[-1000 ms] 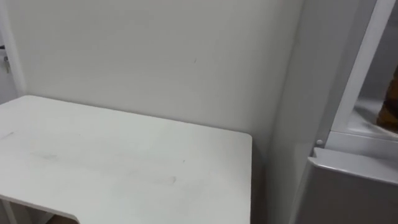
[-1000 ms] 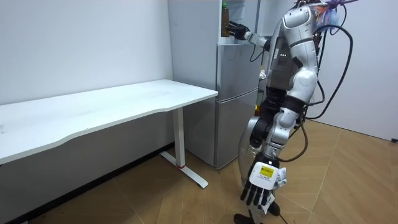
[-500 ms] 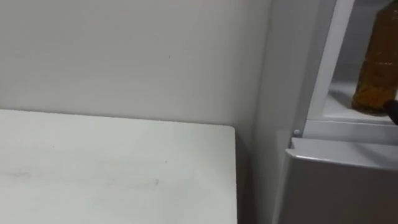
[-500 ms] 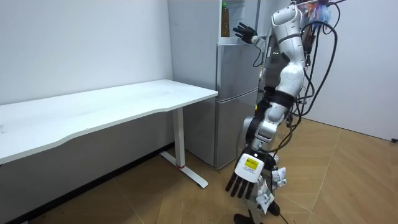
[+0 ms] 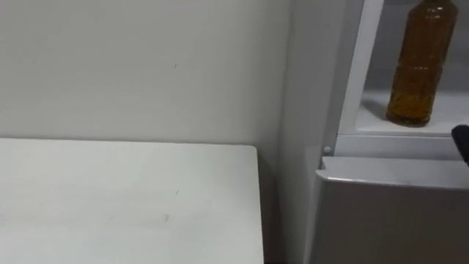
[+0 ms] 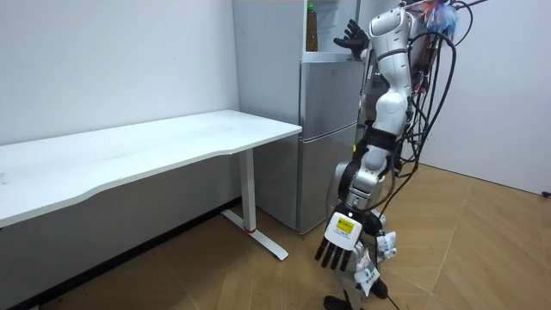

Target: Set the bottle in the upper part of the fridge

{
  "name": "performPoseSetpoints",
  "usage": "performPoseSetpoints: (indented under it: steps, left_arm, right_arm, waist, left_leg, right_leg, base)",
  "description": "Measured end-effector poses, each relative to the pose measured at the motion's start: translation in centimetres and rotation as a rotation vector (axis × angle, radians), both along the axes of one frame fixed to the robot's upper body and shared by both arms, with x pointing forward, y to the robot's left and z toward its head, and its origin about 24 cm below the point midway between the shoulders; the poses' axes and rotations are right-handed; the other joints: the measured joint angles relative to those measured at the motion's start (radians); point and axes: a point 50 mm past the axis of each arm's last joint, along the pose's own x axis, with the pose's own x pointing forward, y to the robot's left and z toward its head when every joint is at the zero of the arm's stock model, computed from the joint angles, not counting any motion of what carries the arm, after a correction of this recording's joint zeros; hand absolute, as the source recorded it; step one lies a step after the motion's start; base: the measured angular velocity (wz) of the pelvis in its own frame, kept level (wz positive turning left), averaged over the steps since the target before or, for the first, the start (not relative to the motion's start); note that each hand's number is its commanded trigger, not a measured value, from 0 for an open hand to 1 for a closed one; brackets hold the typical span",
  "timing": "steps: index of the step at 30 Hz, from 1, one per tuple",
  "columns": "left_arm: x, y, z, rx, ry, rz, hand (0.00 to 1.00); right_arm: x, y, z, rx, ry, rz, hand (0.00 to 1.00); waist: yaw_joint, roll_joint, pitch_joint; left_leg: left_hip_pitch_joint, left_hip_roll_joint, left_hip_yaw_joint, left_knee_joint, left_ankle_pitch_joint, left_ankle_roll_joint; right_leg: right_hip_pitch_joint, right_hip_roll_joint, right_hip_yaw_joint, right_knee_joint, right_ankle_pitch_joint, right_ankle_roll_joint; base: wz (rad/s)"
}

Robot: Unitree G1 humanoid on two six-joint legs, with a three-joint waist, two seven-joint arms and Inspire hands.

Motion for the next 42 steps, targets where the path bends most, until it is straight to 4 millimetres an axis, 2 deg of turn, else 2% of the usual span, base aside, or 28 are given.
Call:
performPoseSetpoints:
  steps: [1,2,5,6,7,11,14,17,21,26,29,33,39,42]
  left_arm:
    - [0.3,0.0,0.0,-0.002,-0.006,-0.007,0.00]
    - [0.5,-0.1,-0.1,-0.003,-0.010,-0.014,0.00]
    - [1.5,-0.2,-0.3,-0.009,-0.026,-0.035,0.00]
    - [1.6,-0.3,-0.3,-0.012,-0.025,-0.037,0.00]
    - [1.9,-0.4,-0.5,-0.018,-0.022,-0.041,0.00]
    - [1.8,-0.9,-0.6,-0.035,-0.010,-0.052,0.00]
    - [1.8,-0.9,-0.7,-0.037,-0.007,-0.057,0.00]
    - [1.8,-0.9,-0.7,-0.037,-0.007,-0.059,0.00]
    - [2.0,-1.0,-0.7,-0.039,-0.015,-0.064,0.00]
    - [2.5,-0.7,-0.6,-0.025,-0.036,-0.056,0.00]
    - [2.2,-0.6,-0.5,-0.015,-0.032,-0.045,0.00]
    - [2.1,-0.6,-0.5,-0.016,-0.032,-0.030,0.00]
    - [2.2,-0.5,-0.5,-0.013,-0.034,-0.032,0.00]
    - [2.2,-0.3,-0.4,0.001,-0.033,-0.030,0.00]
  right_arm:
    - [-0.2,0.2,-0.5,-0.003,0.009,-0.016,0.00]
    - [-0.5,0.4,-1.0,-0.005,0.028,-0.022,0.00]
    - [-0.9,0.9,-2.5,-0.016,0.096,-0.028,0.00]
    - [-0.9,1.0,-2.8,-0.021,0.111,-0.030,0.00]
    - [-1.0,1.1,-3.4,-0.027,0.141,-0.039,0.00]
    - [-1.6,1.2,-5.3,0.018,0.208,-0.067,0.00]
    - [-1.7,1.1,-6.0,0.006,0.241,-0.088,0.00]
    - [-1.7,0.5,-8.0,0.009,0.326,-0.118,0.00]
    - [-2.4,0.0,-10.5,0.059,0.433,-0.180,0.00]
    - [-4.2,-1.6,-14.8,0.129,0.613,-0.290,0.00]
    - [-4.9,-2.1,-16.1,0.164,0.662,-0.340,0.00]
    - [-5.5,-2.5,-16.8,0.241,0.669,-0.409,0.00]
    - [-6.4,-3.7,-16.7,0.359,0.622,-0.546,0.00]
    - [-7.0,-4.8,-16.2,0.400,0.582,-0.620,0.00]
  waist:
    - [0.001,0.005,0.0027]
    - [0.000,0.009,0.0000]
    - [-0.001,0.012,-0.0016]
    - [-0.001,0.019,0.0002]
    - [-0.001,0.018,-0.0024]
    - [-0.013,0.029,-0.0048]
    - [-0.017,0.034,-0.0001]
    - [-0.019,0.034,0.0005]
    - [-0.026,0.031,-0.0003]
    - [-0.031,0.026,-0.0016]
    - [-0.041,0.025,-0.0013]
    - [-0.052,0.022,0.0001]
    - [-0.058,0.008,0.0002]
    - [-0.063,0.002,-0.0007]
  left_leg:
    - [0.001,0.001,0.007,-0.004,0.000,0.000]
    - [0.004,0.001,0.010,-0.008,0.000,0.000]
    - [0.005,0.001,0.015,-0.012,0.000,0.000]
    - [0.005,0.001,0.017,-0.012,0.000,0.000]
    - [0.007,0.001,0.020,-0.013,0.000,0.000]
    - [0.011,0.002,0.027,-0.014,0.000,0.000]
    - [0.016,0.004,0.034,-0.017,-0.001,-0.001]
    - [0.022,0.007,0.039,-0.016,-0.007,-0.003]
    - [0.014,0.006,0.039,-0.016,-0.008,-0.002]
    - [0.024,0.004,0.044,-0.016,-0.008,-0.002]
    - [0.023,0.003,0.045,-0.016,-0.008,-0.002]
    - [0.022,0.002,0.045,-0.016,-0.008,-0.002]
    - [0.024,-0.001,0.044,-0.015,-0.008,-0.002]
    - [0.024,-0.002,0.044,-0.016,-0.008,-0.001]
  right_leg:
    - [0.000,0.000,0.004,0.000,0.001,0.000]
    - [0.000,0.000,0.006,-0.001,0.001,0.001]
    - [0.000,0.003,0.008,0.001,0.003,0.001]
    - [0.000,0.007,0.009,0.001,0.004,0.001]
    - [0.000,0.007,0.011,0.002,0.004,0.001]
    - [-0.005,0.009,0.014,0.002,0.004,0.001]
    - [-0.010,0.010,0.020,0.011,0.003,0.000]
    - [-0.010,0.010,0.040,0.014,0.001,-0.001]
    - [-0.019,0.006,0.043,0.016,-0.005,0.001]
    - [-0.008,0.010,0.042,0.014,-0.005,0.001]
    - [-0.009,0.010,0.042,0.013,-0.005,0.001]
    - [-0.010,0.009,0.041,0.011,-0.006,0.002]
    - [-0.010,0.006,0.039,0.008,-0.010,0.005]
    - [-0.007,0.006,0.039,0.002,-0.010,0.006]
  base:
    - [-0.10]
    - [-0.10]
    - [-0.06]
    - [-0.06]
    - [-0.06]
    - [-0.04]
    - [-0.09]
    - [-0.10]
    - [-0.02]
    - [0.00]
    - [0.00]
    - [0.00]
    - [0.00]
    - [0.00]
